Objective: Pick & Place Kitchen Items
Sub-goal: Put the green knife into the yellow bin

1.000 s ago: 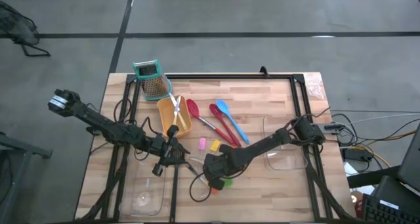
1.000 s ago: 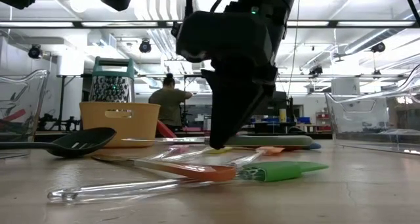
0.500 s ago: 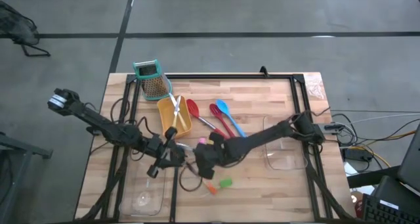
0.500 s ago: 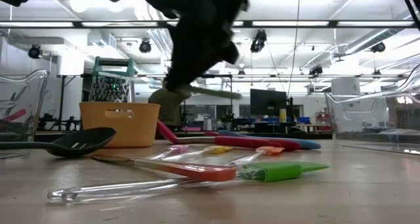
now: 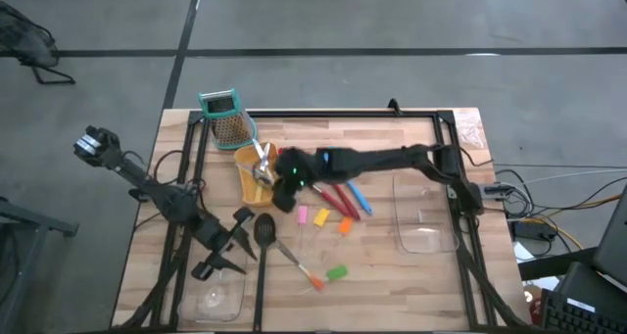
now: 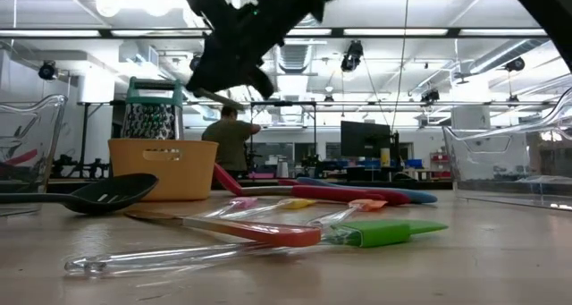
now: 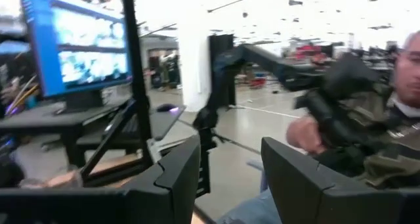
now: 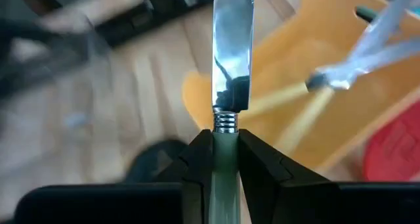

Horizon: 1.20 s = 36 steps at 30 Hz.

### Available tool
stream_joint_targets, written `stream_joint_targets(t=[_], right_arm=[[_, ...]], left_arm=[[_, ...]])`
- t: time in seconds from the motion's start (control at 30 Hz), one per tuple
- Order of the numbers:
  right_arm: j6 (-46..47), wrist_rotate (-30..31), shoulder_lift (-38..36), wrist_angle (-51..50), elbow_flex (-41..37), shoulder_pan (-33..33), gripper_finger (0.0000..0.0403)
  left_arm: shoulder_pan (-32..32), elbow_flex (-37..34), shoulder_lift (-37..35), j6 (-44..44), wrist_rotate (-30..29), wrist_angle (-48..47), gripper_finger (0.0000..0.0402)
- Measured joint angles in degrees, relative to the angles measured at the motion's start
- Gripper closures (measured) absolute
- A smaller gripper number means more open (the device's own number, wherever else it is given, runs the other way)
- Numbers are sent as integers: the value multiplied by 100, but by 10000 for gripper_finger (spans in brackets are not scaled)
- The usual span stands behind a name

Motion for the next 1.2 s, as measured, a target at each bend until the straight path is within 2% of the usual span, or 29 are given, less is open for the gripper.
stream_joint_targets(t=[0.07,0.17,0.37,0.6,0.93,1.2], right_arm=[[144,-337,0,408,-92,-215,346],[305,-528,0,937,-217,-474,345],[949,-513,164,2004,-356,-760,350],[1511,-505,683,2865,-402,-772,342],[1623,-462,1262,3167,-409,-776,350],[1541,-528,1292,3170,-407,-774,306]], left_arm=[[-131,0,-11,158,14,-3,232],[-268,-2,-44,288,14,-1,232],[-346,-1,-102,303,5,8,232],[-352,-2,-102,296,-6,-22,232],[-359,0,-102,195,-4,-42,232],[-359,-2,-102,193,-10,-50,232]])
